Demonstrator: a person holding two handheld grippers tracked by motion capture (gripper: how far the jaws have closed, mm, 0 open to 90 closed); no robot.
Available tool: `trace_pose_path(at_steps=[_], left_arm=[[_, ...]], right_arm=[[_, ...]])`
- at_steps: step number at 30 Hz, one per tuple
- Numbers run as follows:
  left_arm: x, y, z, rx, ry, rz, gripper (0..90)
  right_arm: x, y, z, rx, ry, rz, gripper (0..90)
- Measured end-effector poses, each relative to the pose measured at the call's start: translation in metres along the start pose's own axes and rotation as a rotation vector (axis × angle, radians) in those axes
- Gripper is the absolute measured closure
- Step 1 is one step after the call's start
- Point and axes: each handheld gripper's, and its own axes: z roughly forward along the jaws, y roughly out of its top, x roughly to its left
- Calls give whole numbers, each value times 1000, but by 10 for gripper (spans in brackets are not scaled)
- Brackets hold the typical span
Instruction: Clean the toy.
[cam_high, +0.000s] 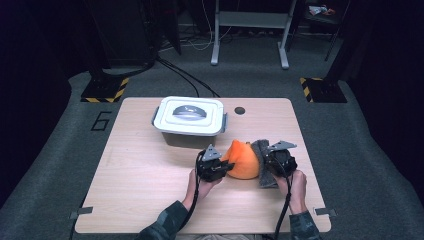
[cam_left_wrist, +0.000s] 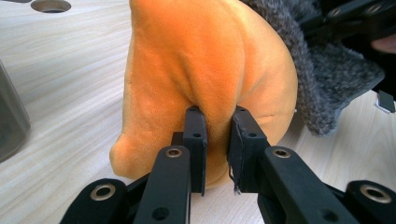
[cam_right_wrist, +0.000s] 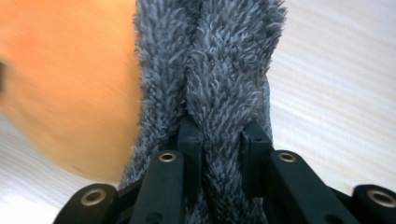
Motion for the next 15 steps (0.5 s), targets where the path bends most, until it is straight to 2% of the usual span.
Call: trace_pose_path(at_steps=[3, 7, 9, 11, 12, 15], left_arm=[[0, 0, 0, 4, -2, 0, 783], [1, 0, -1, 4, -4, 3, 783], [1, -1, -1, -1, -4, -4, 782], [2, -1, -1, 1, -5, -5, 782], [2, -1, -1, 2, -5, -6, 782], [2, 0, -1, 3, -4, -4, 780]], right_arm=[[-6, -7, 8, 29, -4, 20, 745], [-11, -14, 18, 58, -10, 19, 745], [-14, -21, 27, 89, 3, 45, 745], [-16, -24, 30, 95, 4, 39, 744], [-18, -27, 33, 106, 11, 57, 744], [-21, -27, 31, 99, 7, 53, 745]])
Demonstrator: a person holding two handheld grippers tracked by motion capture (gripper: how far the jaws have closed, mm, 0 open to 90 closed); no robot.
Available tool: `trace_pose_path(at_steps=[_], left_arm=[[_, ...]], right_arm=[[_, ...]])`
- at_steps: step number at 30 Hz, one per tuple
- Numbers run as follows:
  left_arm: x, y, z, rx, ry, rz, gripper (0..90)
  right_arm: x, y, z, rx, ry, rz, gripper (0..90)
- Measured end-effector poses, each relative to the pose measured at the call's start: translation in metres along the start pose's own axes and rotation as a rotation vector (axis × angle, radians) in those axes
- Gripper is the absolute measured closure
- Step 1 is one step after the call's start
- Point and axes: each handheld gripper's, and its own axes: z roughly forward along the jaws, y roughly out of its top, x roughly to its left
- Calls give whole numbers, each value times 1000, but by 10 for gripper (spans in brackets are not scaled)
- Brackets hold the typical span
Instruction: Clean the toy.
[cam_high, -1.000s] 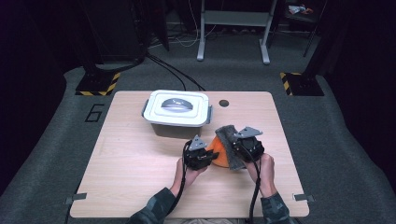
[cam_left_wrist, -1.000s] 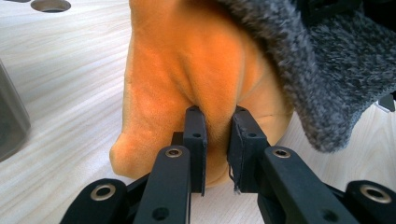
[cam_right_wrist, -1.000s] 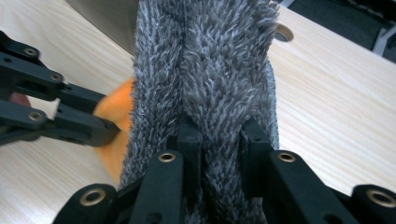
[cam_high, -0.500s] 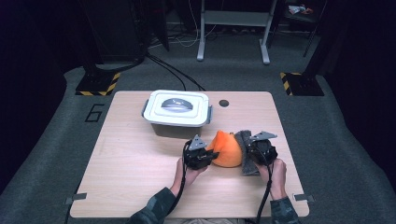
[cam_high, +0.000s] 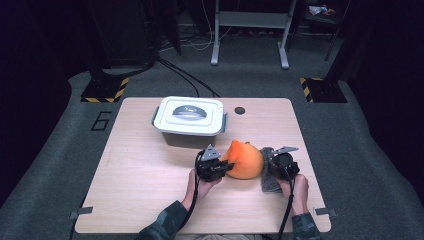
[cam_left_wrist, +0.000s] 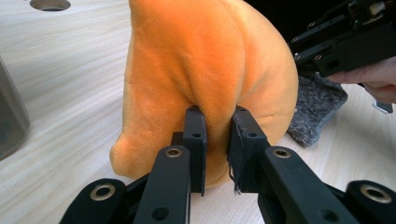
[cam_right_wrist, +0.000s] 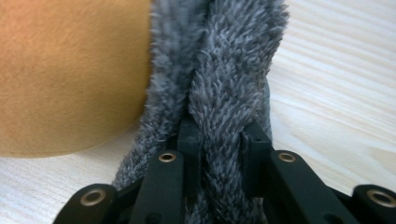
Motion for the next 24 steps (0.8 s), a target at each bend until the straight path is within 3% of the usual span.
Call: trace_pose_path(at_steps=[4, 7, 8, 9, 11, 12, 13, 15, 19, 24], left_arm=[[0, 0, 0, 1, 0, -1, 780], [-1, 0, 0, 1, 1, 1, 779], [-1, 0, 0, 1, 1, 1, 779], [-1, 0, 0, 0, 1, -1, 778], [-1, 0, 0, 0, 1, -1, 776], [-1, 0, 0, 0, 1, -1, 774], [-1, 0, -1, 1, 1, 0, 773], [0, 0, -1, 2, 11, 13, 768], [4, -2, -2, 1, 7, 9, 743], [5, -1, -3, 0, 10, 40, 585]], right_arm=[[-4, 5, -17, -38, -22, 23, 744], [0, 15, -45, -128, -13, 14, 744], [0, 15, -45, -128, -13, 14, 744], [6, 21, -56, -171, 0, -16, 744], [15, 28, -64, -201, 20, -42, 744], [15, 28, -64, -201, 20, -42, 744], [25, 33, -66, -214, 50, -62, 744], [32, 37, -62, -204, 59, -85, 744], [41, 37, -48, -178, 43, -99, 747], [38, 36, -44, -180, 51, -93, 748]])
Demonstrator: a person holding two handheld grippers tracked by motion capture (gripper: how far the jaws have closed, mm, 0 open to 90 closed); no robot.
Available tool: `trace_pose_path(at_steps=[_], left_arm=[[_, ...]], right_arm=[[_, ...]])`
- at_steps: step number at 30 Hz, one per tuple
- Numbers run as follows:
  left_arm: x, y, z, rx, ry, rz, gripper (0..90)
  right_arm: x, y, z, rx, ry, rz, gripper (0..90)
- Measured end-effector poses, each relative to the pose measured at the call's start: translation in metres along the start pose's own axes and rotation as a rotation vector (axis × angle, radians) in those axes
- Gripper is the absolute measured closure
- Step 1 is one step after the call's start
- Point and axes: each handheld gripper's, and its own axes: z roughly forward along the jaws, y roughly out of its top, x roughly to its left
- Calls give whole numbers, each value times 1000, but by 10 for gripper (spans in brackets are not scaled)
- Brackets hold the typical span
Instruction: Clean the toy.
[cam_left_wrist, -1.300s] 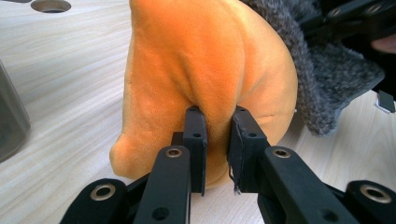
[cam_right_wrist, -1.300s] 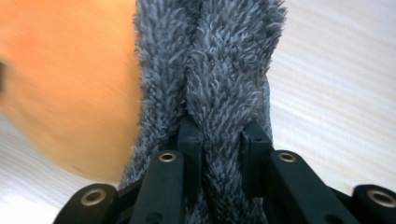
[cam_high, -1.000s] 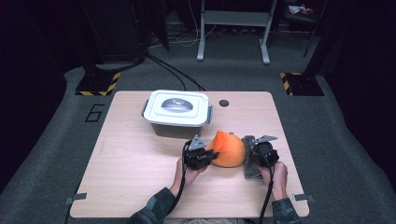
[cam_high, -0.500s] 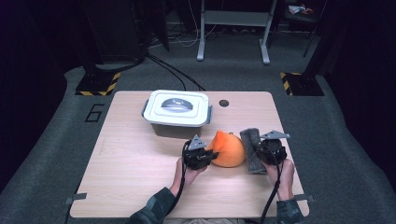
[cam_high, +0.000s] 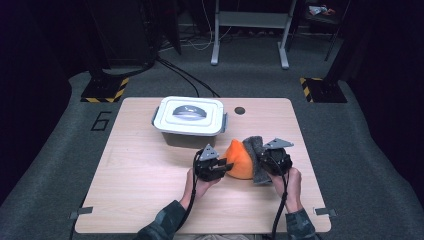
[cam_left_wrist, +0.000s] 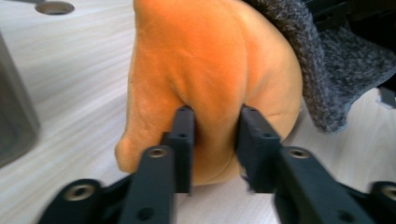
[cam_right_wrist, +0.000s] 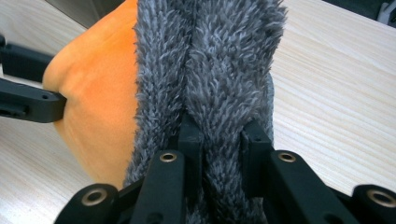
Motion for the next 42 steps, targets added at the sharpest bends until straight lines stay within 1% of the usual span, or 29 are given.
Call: trace_pose_path(at_steps=[1, 2, 3, 6, 7, 8, 9, 12, 13, 14, 15, 16, 18, 20, 21, 23, 25, 27, 28, 29, 30, 31, 32, 33, 34, 35, 36, 38, 42], left_arm=[[0, 0, -1, 5, 14, 28, 547], [0, 0, -1, 5, 14, 28, 517], [2, -1, 0, 20, 13, 53, 482], [3, -2, 4, 38, 3, 81, 448], [3, -2, 4, 38, 3, 81, 458], [1, -2, 7, 47, 11, 110, 496], [0, -2, 8, 50, 13, 123, 537], [-1, -2, 9, 47, 9, 121, 696], [-2, -3, 10, 47, 7, 114, 696], [-1, -3, 9, 42, 3, 94, 768], [-2, -3, 8, 30, 9, 86, 781], [-1, -3, 8, 29, 7, 83, 791], [-2, -3, 6, 8, 6, 52, 804], [-2, -3, 5, -2, 5, 44, 811], [-4, -3, 4, -15, 3, 24, 814], [-6, -3, 3, -26, -3, -2, 816], [-9, -2, 3, -27, 3, -11, 816], [-12, -1, 1, -30, -1, -36, 816], [-14, -1, 1, -26, 1, -39, 815], [-15, -2, 1, -21, 1, -40, 815], [-15, -2, 1, -21, 1, -40, 813], [-17, -3, 1, -19, -8, -51, 813], [-19, -4, 1, -12, -6, -48, 811], [-21, -4, 2, -9, -3, -44, 809], [-21, -4, 2, -9, -3, -44, 806], [-21, -7, 3, 8, -1, -36, 804], [-20, -8, 3, 9, -2, -34, 802], [-19, -9, 3, 8, -2, -31, 798], [-17, -10, 4, 4, -12, -32, 795]], right_arm=[[-1, -1, 1, 3, -3, -4, 748], [-1, -1, 1, 3, -3, -4, 748], [-2, -1, 1, 6, -2, 5, 748], [-4, -2, 2, -1, 0, -5, 748], [-4, -2, 2, -1, -3, 0, 748], [-4, -2, 2, -1, -6, 4, 748], [-4, -2, 3, -3, -7, 2, 748], [-4, -2, 3, -2, -7, 0, 748], [-5, -3, 4, -5, -9, -1, 748], [-6, -3, 3, -12, -8, 0, 748], [-6, -3, 2, -13, -8, 5, 748], [-7, -3, 1, -14, -11, 8, 748], [-8, -1, -2, -22, -16, 12, 748], [-8, 0, -6, -31, -25, 9, 748], [-8, 3, -14, -46, -31, 4, 748], [-8, 6, -22, -65, -39, -4, 748], [-6, 12, -31, -82, -31, -21, 748], [0, 17, -36, -94, -15, -37, 747], [4, 20, -36, -97, -2, -37, 747], [7, 22, -36, -99, 15, -55, 746], [13, 24, -32, -83, 32, -68, 746], [13, 24, -32, -83, 32, -68, 746], [22, 26, -22, -56, 50, -83, 745], [26, 26, -16, -30, 57, -90, 745], [26, 26, -16, -30, 57, -90, 745], [32, 23, -6, -17, 30, -103, 746], [32, 23, -4, -13, 30, -111, 746], [30, 22, -2, -17, 42, -100, 746], [29, 20, -3, -14, 35, -92, 747]])
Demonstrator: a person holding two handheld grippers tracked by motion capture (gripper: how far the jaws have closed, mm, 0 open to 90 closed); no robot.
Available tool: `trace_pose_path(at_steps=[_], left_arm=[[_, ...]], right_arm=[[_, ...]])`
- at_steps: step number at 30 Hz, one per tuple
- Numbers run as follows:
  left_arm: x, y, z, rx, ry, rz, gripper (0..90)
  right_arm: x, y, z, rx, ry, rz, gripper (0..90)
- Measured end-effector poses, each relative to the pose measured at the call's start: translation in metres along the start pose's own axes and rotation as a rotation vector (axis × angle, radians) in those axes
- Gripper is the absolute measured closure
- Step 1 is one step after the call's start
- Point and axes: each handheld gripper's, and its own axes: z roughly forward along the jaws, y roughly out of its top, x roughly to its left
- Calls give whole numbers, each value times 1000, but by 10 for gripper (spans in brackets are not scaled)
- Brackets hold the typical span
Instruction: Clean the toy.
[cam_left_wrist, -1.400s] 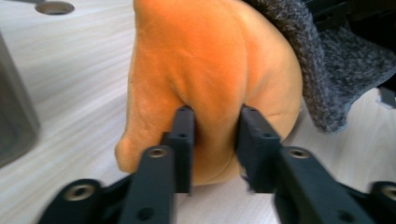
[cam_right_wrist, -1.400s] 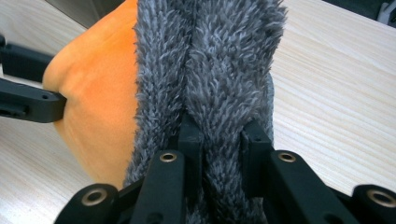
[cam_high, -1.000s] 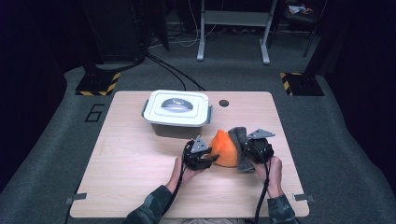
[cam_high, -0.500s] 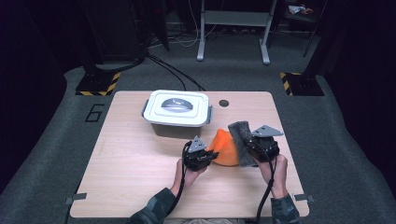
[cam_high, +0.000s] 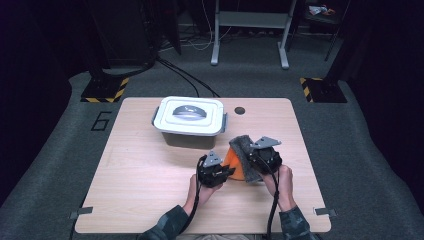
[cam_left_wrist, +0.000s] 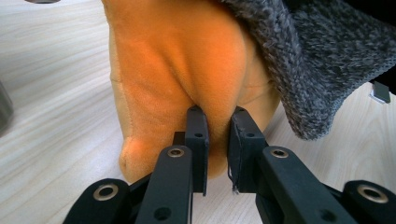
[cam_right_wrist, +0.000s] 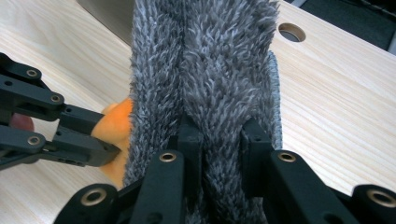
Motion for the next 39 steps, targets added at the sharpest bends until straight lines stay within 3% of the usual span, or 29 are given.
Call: trace_pose_path(at_steps=[5, 10, 17, 21, 25, 28, 29, 30, 31, 32, 33, 35, 36, 37, 39], left_arm=[[2, -1, 1, -4, 0, -9, 795], [4, 0, 1, -1, 2, -10, 795], [6, -1, 1, -3, -5, -20, 794], [6, -1, 1, -3, -5, -22, 793], [5, 0, 0, -6, -7, -26, 793], [5, 0, 0, -6, -7, -21, 794], [5, -1, 0, -6, -4, -25, 793], [5, -1, 0, -7, -3, -28, 793], [4, -1, 0, -4, -1, -24, 793], [4, -1, 0, -4, -1, -24, 794], [2, 0, 0, -3, 6, -18, 793], [1, 0, 0, -3, 11, -11, 793], [0, 1, 0, 0, 10, -9, 793], [-1, 1, 1, 1, 16, 0, 793], [-1, 2, 1, 5, 17, 8, 793]], right_arm=[[-7, -5, 0, 6, -15, 14, 747], [-23, -19, 2, 17, -38, 67, 747], [-42, -41, 13, 73, -71, 131, 748], [-52, -55, 26, 136, -68, 183, 748], [-59, -59, 26, 150, -72, 194, 748], [-58, -54, 16, 123, -90, 186, 748], [-56, -46, 2, 83, -103, 175, 748], [-56, -46, 2, 83, -103, 175, 748], [-50, -36, -11, 32, -95, 141, 747], [-50, -36, -11, 32, -95, 141, 747], [-41, -26, -21, -10, -71, 114, 747], [-30, -16, -26, -31, -57, 85, 747], [-30, -16, -26, -31, -57, 85, 747], [-18, -6, -26, -45, -17, 39, 747], [-6, 0, -21, -39, 22, 15, 745]])
